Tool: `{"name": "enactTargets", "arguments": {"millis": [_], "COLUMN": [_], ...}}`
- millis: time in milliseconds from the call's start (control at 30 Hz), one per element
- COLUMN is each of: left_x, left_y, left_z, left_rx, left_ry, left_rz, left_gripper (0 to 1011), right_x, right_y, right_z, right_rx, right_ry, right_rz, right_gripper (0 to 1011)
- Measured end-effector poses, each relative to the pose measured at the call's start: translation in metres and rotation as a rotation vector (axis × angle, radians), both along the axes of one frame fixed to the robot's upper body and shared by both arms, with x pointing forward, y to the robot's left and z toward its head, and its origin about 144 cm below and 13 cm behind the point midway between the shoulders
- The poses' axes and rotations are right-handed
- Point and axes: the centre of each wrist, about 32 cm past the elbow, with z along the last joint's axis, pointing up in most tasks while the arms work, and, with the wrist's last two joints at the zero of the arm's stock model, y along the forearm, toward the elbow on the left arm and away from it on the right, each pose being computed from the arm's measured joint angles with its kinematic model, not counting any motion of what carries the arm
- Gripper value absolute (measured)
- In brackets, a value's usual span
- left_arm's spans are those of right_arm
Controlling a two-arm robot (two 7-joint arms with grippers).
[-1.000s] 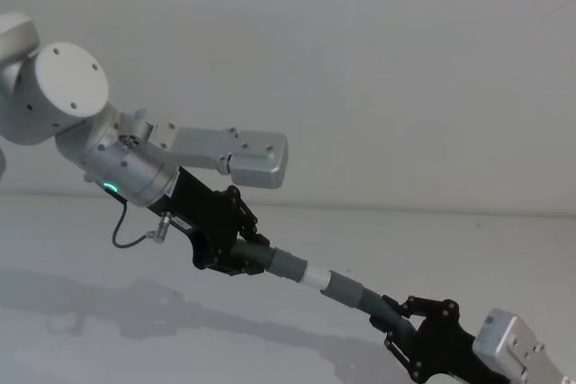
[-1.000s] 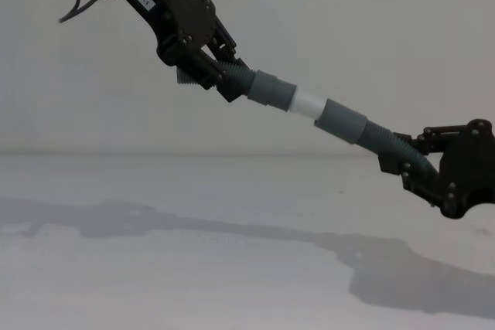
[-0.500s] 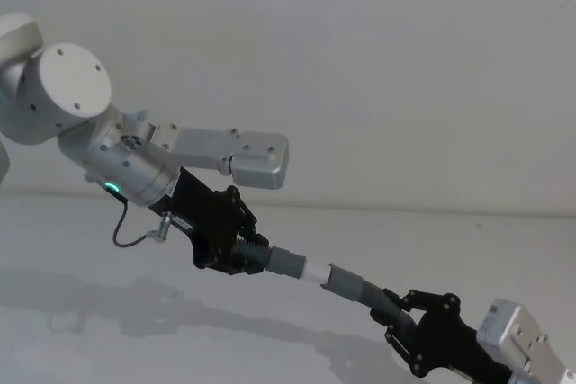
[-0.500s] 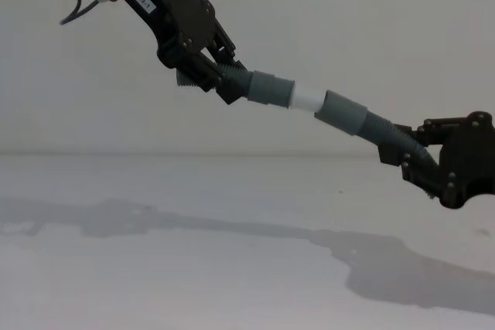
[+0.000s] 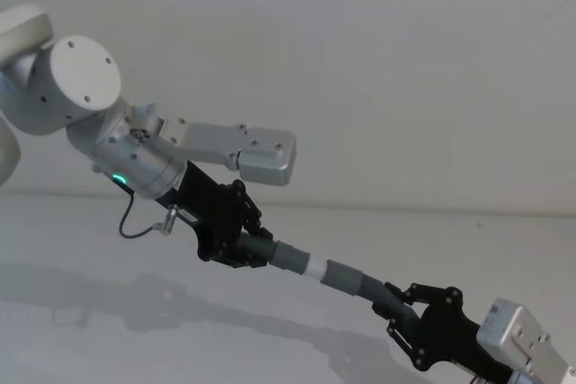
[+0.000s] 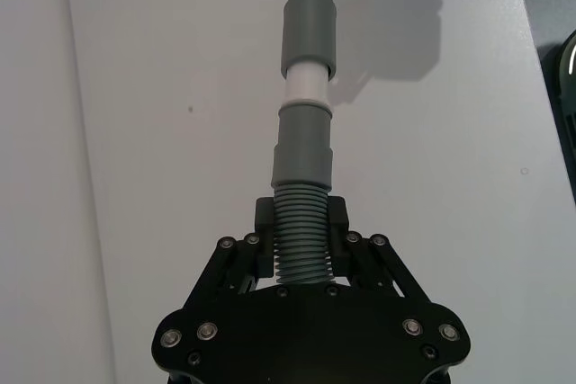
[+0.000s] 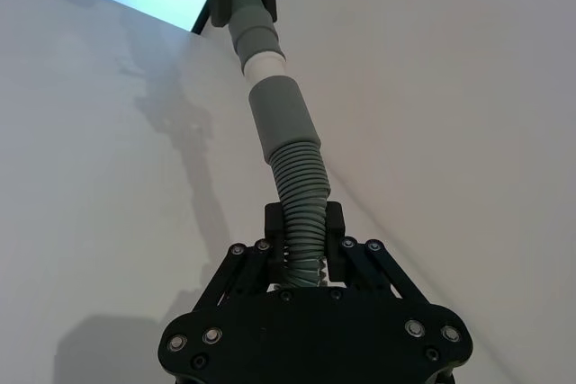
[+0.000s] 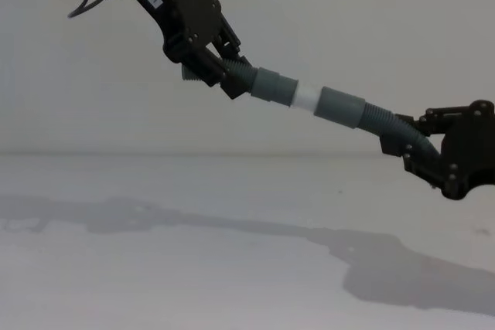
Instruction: Use both hands to pick up one end of the pipe from the table, align the ends, and insert them.
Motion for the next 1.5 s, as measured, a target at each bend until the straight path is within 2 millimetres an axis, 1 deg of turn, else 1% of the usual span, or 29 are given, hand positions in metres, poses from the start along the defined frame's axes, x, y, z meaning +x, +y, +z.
{"name": "enactTargets", "arguments": {"millis": [633,967,1500], "left_x": [0.002,0.0,-0.002], "left_y": [-0.018,-0.024,-0.028], "left_z": [0.01,0.007,0.002], "left_rx": [0.018,0.004,-0.015], "left_ry": [-0.031,-0.026,-0.01], "left_rz": [-0.041,-0.054,-0.061], "left_gripper": [301,301,301], "right_x": [-0.003,-0.005,-0.006], "right_y": [0.002,0.003,0.004], "right_z": [0.009,0.013,0.015], "right_rx": [-0.037,-0.04,-0.039], "right_ry": [-0.046,-0.036,-0.028], "right_rz": [-0.001,-0.009,-0.015], "right_gripper": [225,225,225]}}
